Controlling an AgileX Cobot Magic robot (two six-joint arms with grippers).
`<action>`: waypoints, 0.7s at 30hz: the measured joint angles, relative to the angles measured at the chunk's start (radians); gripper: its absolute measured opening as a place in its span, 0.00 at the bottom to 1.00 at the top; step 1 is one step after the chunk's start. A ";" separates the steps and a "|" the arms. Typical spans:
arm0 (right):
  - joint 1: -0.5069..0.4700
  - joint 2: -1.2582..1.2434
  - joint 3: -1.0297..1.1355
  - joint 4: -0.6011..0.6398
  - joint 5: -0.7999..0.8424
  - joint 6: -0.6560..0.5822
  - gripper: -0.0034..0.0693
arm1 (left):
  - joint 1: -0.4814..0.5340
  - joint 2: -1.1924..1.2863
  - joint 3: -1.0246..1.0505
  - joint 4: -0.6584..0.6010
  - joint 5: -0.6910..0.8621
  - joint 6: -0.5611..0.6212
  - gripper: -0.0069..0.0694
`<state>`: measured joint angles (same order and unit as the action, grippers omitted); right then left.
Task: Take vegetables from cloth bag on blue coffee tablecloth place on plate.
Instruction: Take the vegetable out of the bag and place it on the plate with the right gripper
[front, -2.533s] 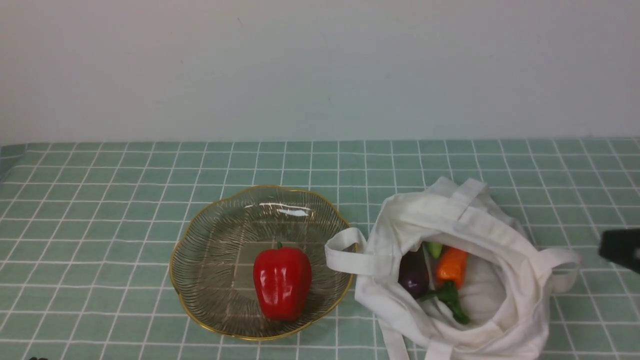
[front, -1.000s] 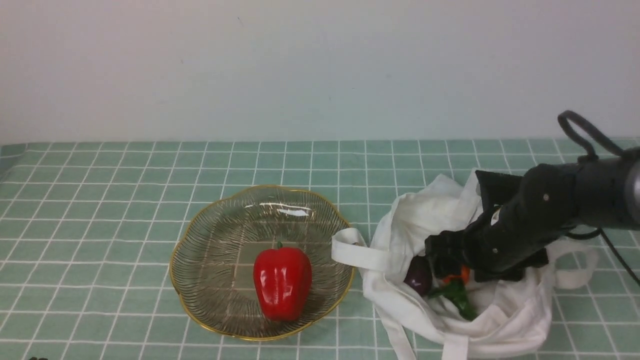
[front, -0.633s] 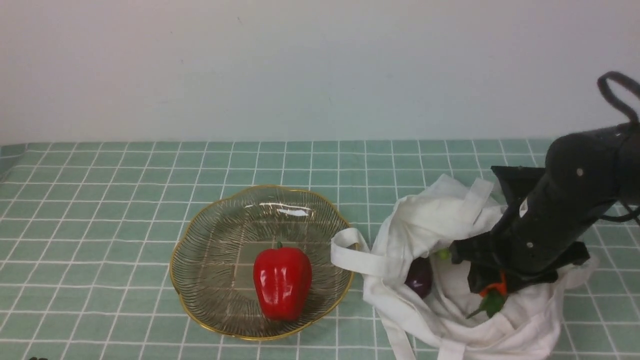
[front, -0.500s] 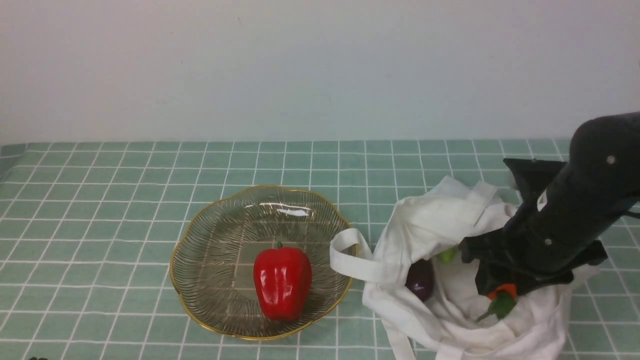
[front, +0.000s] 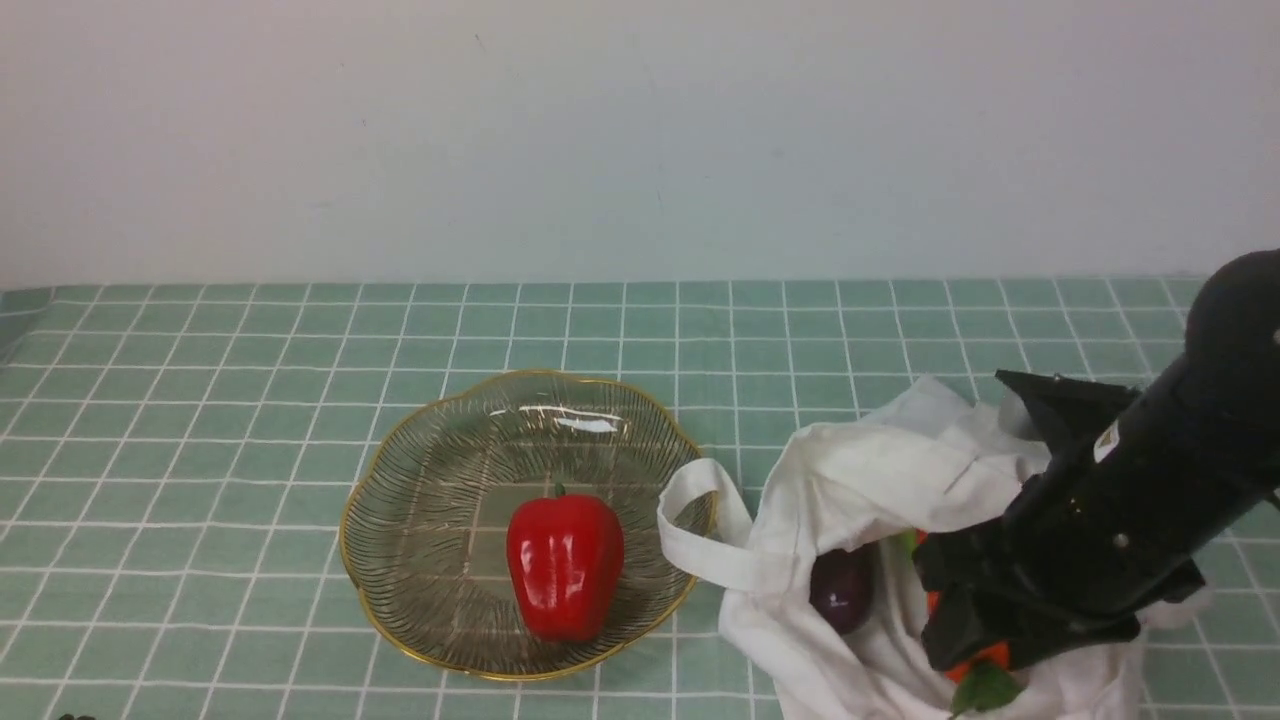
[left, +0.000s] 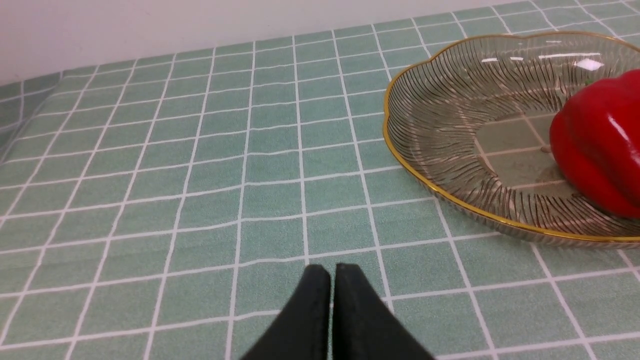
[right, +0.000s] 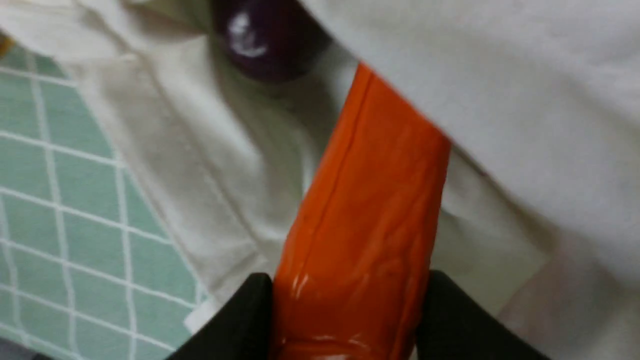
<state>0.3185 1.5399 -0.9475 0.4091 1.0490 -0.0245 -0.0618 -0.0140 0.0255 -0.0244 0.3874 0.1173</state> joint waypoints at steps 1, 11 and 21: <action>0.000 0.000 0.000 0.039 0.000 -0.029 0.51 | 0.000 0.000 0.000 0.000 0.000 0.000 0.08; -0.001 -0.081 -0.029 0.176 0.019 -0.130 0.51 | 0.000 0.000 0.000 0.000 0.000 0.000 0.08; -0.001 -0.125 -0.117 0.073 0.041 -0.125 0.51 | 0.000 0.000 0.000 0.000 0.000 0.000 0.08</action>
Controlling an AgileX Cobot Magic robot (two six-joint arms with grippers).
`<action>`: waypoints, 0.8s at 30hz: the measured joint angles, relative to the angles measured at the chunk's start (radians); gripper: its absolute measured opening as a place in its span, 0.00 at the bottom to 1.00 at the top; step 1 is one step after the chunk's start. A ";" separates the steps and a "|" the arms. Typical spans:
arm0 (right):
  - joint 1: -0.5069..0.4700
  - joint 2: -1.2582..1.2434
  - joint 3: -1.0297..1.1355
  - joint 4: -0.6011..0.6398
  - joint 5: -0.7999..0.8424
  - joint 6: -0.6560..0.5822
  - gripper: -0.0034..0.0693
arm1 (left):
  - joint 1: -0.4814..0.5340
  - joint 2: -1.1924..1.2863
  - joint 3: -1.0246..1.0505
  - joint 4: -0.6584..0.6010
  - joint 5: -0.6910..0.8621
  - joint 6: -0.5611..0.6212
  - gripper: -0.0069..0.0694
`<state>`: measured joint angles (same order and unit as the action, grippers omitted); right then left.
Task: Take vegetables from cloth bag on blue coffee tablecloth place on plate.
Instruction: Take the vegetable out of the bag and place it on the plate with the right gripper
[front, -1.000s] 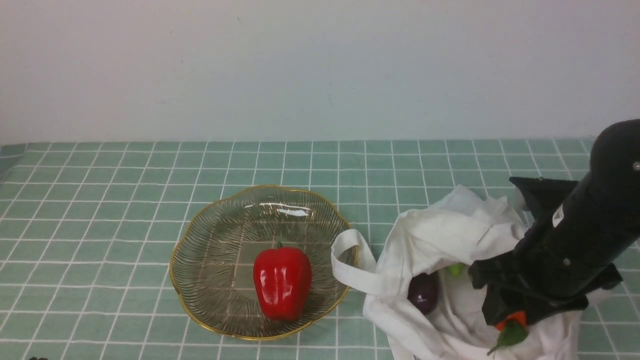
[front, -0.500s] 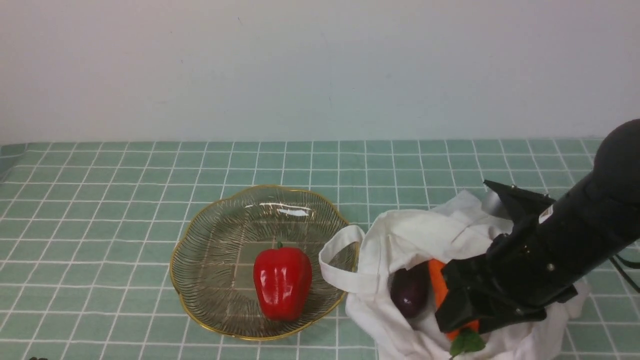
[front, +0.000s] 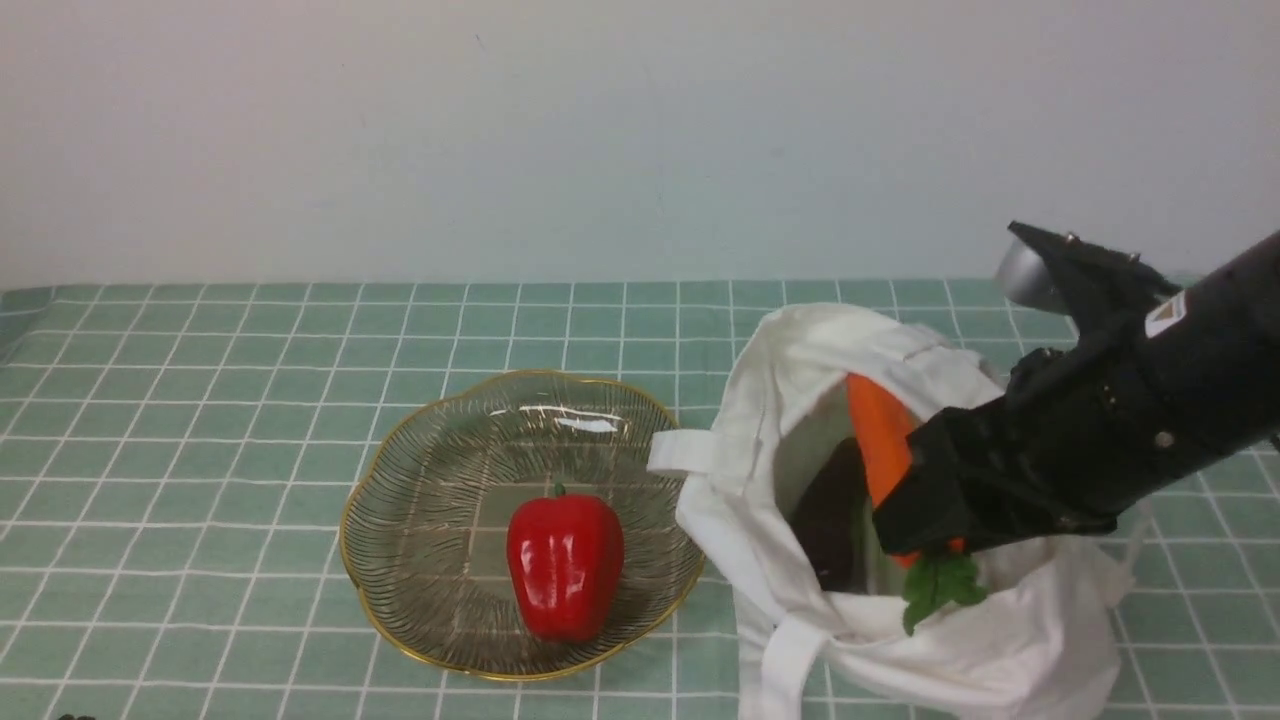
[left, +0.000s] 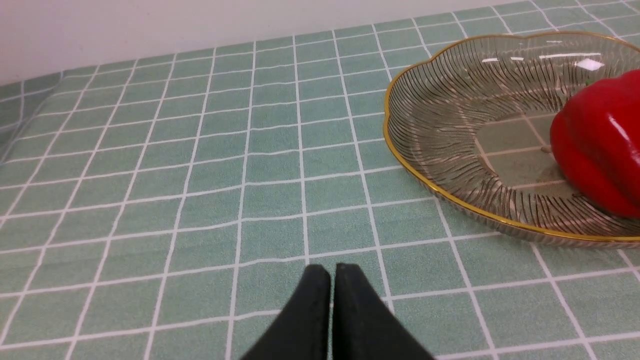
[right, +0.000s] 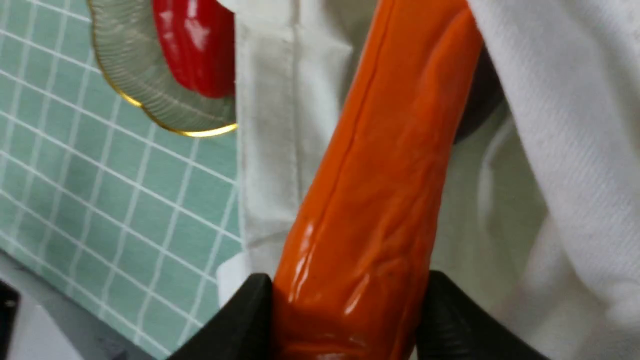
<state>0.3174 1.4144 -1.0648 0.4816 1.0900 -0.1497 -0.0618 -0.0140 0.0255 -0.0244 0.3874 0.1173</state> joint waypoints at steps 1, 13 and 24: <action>0.000 0.000 0.000 -0.008 0.000 0.005 0.51 | 0.000 0.000 0.000 0.000 0.000 0.000 0.08; -0.002 0.067 0.000 -0.263 0.039 0.240 0.51 | 0.000 0.000 0.000 0.000 0.000 0.000 0.08; -0.002 0.045 0.000 0.033 0.127 0.029 0.51 | 0.000 0.000 0.000 0.000 0.000 0.000 0.08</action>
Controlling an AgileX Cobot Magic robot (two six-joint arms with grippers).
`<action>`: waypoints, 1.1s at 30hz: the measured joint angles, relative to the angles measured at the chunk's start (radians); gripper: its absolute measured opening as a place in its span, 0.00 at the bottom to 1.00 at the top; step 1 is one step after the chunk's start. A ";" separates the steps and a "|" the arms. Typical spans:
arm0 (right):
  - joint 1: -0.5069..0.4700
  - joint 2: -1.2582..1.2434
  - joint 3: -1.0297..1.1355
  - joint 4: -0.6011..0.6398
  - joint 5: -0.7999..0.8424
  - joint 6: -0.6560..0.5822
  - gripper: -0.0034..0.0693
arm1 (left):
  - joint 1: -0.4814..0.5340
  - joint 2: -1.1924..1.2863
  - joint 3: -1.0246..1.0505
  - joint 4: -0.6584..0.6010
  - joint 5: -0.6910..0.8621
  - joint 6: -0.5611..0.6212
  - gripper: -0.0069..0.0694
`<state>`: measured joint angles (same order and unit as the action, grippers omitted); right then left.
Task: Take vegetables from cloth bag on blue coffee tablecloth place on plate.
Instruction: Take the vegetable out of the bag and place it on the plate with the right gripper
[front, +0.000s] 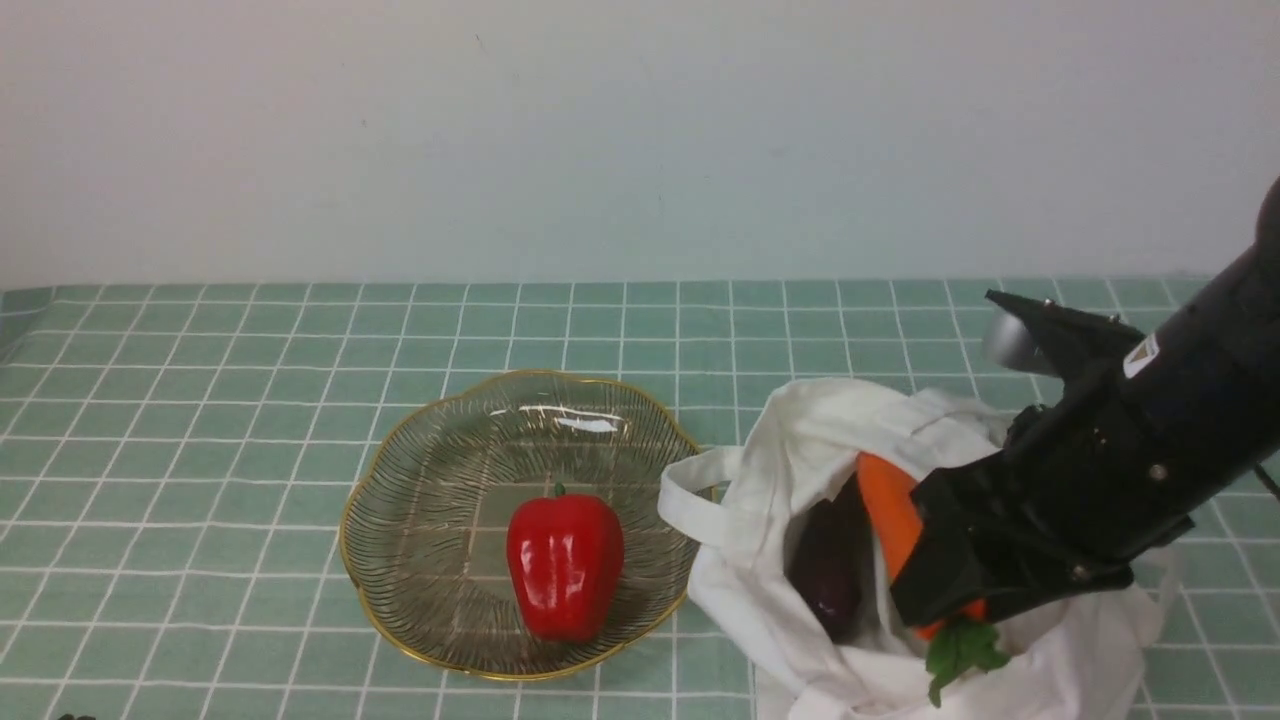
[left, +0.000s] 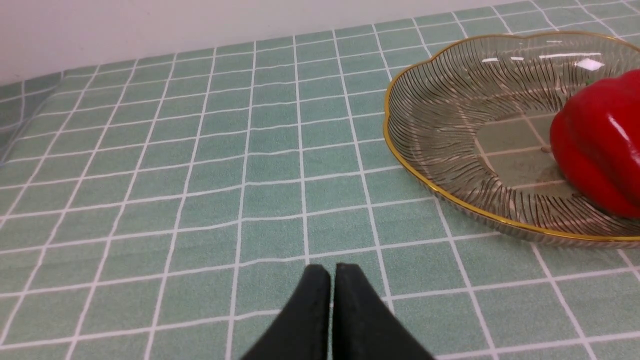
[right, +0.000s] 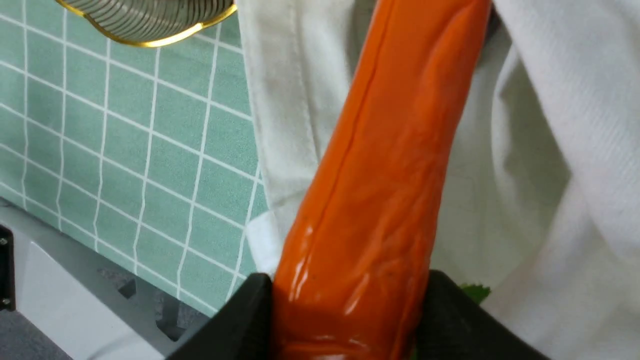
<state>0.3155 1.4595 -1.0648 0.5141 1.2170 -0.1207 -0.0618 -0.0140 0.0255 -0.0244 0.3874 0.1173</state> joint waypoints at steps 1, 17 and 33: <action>0.000 -0.007 0.000 0.001 0.001 -0.002 0.51 | 0.000 0.000 0.000 0.000 0.000 0.000 0.08; 0.006 -0.048 0.000 0.236 -0.245 -0.201 0.51 | 0.000 0.000 0.000 0.000 0.000 0.000 0.08; 0.225 0.392 -0.402 0.093 -0.313 -0.120 0.51 | 0.000 0.000 0.000 0.000 0.000 0.000 0.08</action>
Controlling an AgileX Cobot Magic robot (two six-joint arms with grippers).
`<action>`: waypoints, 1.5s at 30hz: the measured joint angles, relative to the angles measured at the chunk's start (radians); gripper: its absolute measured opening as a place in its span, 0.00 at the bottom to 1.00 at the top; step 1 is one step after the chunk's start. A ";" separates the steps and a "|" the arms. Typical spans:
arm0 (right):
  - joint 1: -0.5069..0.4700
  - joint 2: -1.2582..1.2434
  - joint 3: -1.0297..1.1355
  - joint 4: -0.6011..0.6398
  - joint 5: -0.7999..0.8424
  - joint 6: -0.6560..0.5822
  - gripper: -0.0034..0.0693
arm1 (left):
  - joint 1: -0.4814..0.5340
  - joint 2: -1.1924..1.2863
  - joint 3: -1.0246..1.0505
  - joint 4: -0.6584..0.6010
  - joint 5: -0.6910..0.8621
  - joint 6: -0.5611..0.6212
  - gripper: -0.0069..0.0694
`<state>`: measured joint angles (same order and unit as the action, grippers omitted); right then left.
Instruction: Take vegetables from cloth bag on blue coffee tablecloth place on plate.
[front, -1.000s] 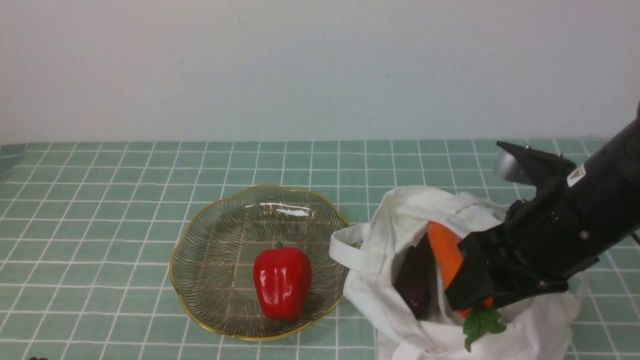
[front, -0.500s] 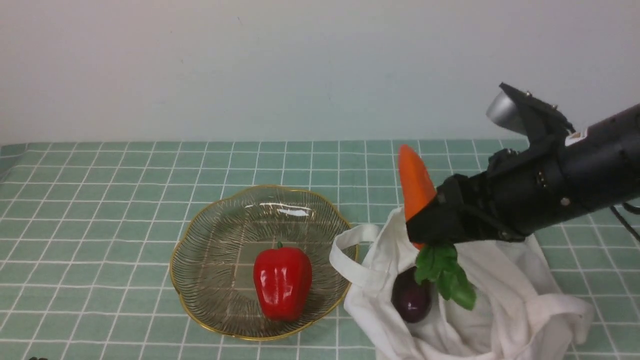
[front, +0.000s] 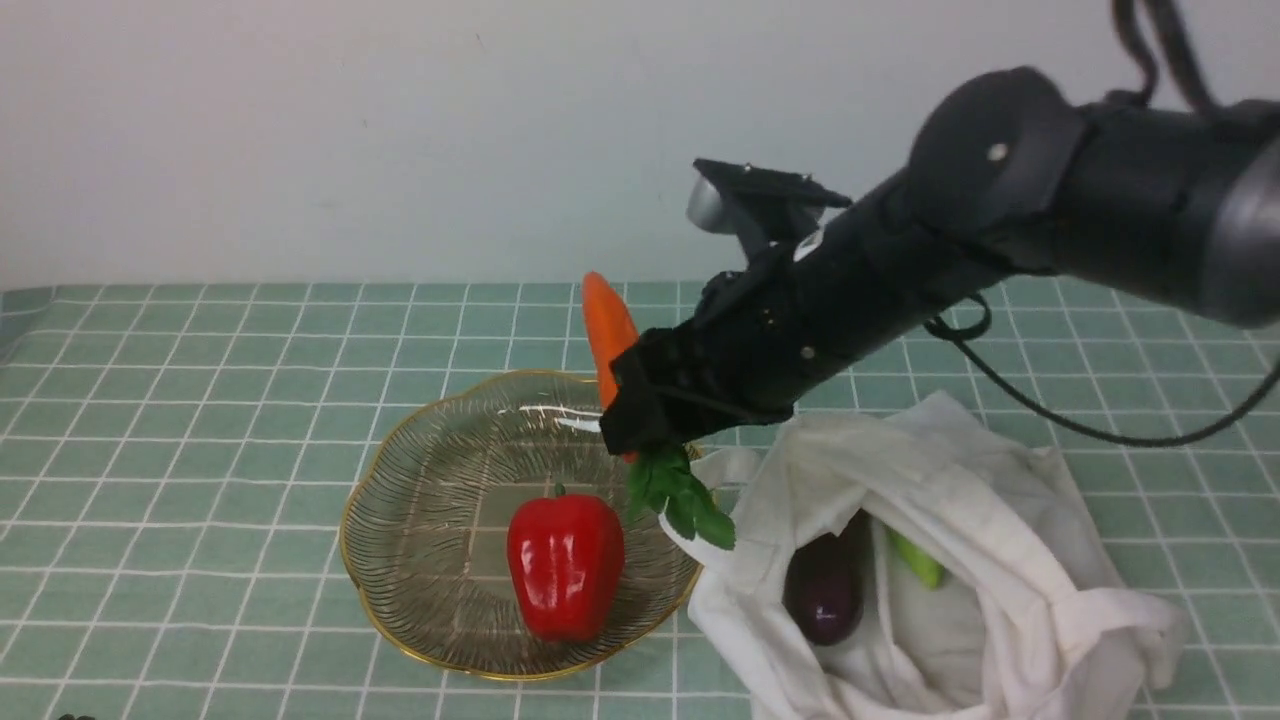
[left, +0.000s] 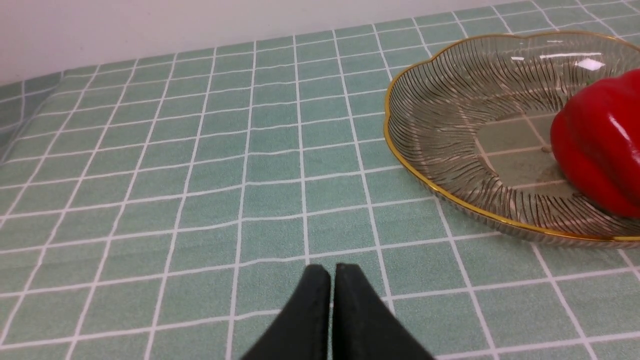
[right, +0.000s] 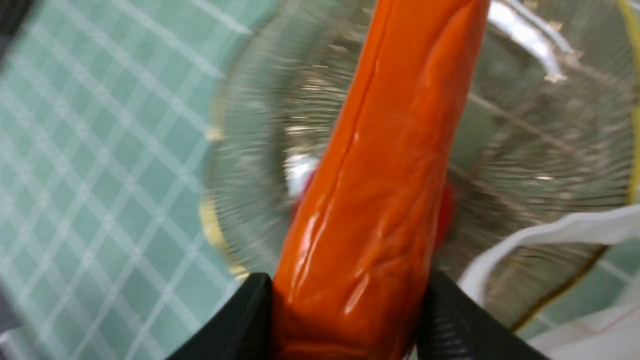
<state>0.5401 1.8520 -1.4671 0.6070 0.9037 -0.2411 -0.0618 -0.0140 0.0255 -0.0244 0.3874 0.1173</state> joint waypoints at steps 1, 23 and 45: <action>0.001 0.035 -0.028 -0.044 0.001 0.055 0.51 | 0.000 0.000 0.000 0.000 0.000 0.000 0.08; -0.003 0.201 -0.183 -0.164 0.066 0.137 0.88 | 0.000 0.000 0.000 0.000 0.000 0.000 0.08; -0.030 -1.016 0.156 -0.878 0.025 0.517 0.03 | 0.000 0.000 0.000 0.000 0.000 0.000 0.08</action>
<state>0.5099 0.8356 -1.3110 -0.2714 0.9287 0.2761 -0.0618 -0.0140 0.0255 -0.0244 0.3874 0.1173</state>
